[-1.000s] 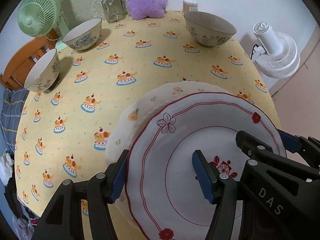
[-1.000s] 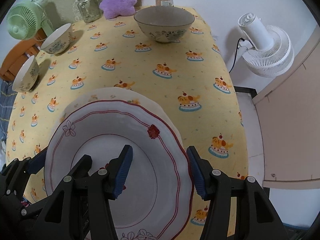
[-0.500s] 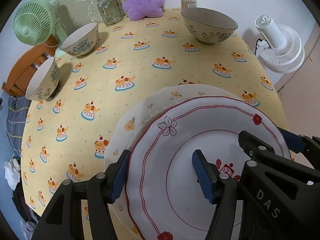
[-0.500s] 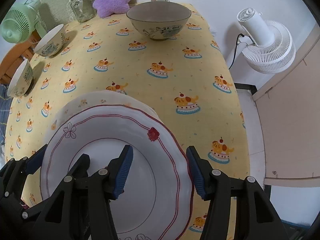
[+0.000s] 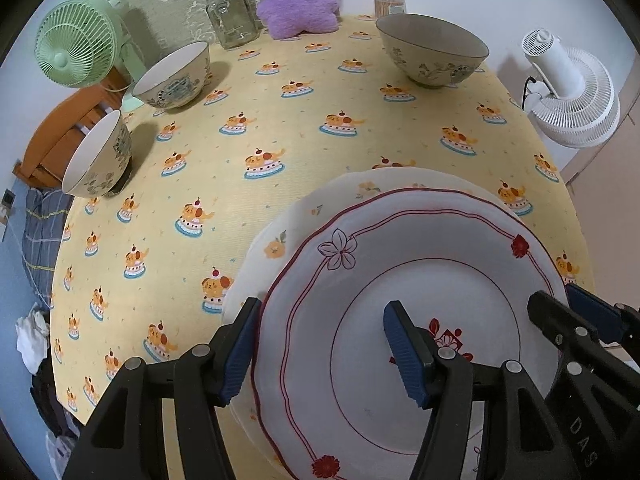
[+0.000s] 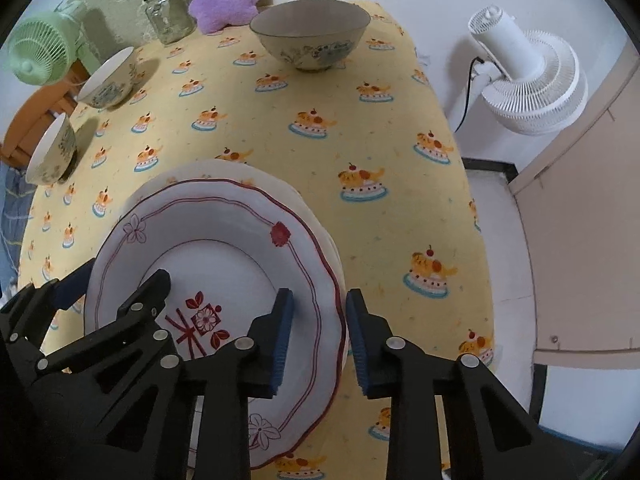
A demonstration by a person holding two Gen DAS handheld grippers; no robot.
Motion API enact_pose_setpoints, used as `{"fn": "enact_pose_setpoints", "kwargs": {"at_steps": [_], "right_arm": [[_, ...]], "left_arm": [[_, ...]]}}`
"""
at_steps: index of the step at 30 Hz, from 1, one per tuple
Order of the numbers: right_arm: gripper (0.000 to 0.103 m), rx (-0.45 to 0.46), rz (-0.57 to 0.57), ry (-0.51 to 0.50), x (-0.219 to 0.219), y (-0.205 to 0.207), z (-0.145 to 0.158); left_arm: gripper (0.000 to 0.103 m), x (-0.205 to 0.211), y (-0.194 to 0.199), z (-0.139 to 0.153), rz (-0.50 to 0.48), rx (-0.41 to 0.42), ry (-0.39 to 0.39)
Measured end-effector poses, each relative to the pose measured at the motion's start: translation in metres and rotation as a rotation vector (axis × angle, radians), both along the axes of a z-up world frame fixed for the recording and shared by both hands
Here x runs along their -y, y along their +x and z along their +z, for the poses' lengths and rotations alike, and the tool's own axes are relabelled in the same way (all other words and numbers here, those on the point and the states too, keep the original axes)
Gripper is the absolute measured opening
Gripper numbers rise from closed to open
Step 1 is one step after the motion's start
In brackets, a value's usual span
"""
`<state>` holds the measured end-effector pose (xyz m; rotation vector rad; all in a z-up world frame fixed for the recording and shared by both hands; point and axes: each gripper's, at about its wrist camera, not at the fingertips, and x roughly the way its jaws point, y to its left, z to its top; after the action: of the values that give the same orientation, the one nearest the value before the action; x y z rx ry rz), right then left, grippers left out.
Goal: Organize plates and bowls
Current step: 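Carry the red-rim plate with both grippers over the floral plate stack, then lower the red-rim plate onto the stack and open both grippers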
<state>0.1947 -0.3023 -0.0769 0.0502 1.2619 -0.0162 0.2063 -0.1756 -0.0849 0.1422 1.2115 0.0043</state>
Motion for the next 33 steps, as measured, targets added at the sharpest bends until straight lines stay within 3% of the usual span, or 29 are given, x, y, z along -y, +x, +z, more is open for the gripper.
{"fn": "enact_pose_setpoints", "kwargs": {"at_steps": [21,30,31,33], "right_arm": [[0.028,0.035,0.016,-0.025,-0.02,0.021,-0.001],[0.029,0.044,0.033,-0.026,-0.018,0.01,-0.001],[0.031,0.043,0.038,-0.021,-0.017,0.009,-0.001],[0.064,0.039,0.04,0.0,-0.016,0.006,-0.001]], "left_arm": [[0.063,-0.017,0.005,0.003,0.025,0.014,-0.006],[0.075,-0.013,-0.008,0.0,-0.006,0.01,-0.019],[0.08,-0.013,-0.011,-0.001,-0.008,0.0,-0.033],[0.084,-0.012,-0.016,0.0,-0.008,0.0,-0.05]]}}
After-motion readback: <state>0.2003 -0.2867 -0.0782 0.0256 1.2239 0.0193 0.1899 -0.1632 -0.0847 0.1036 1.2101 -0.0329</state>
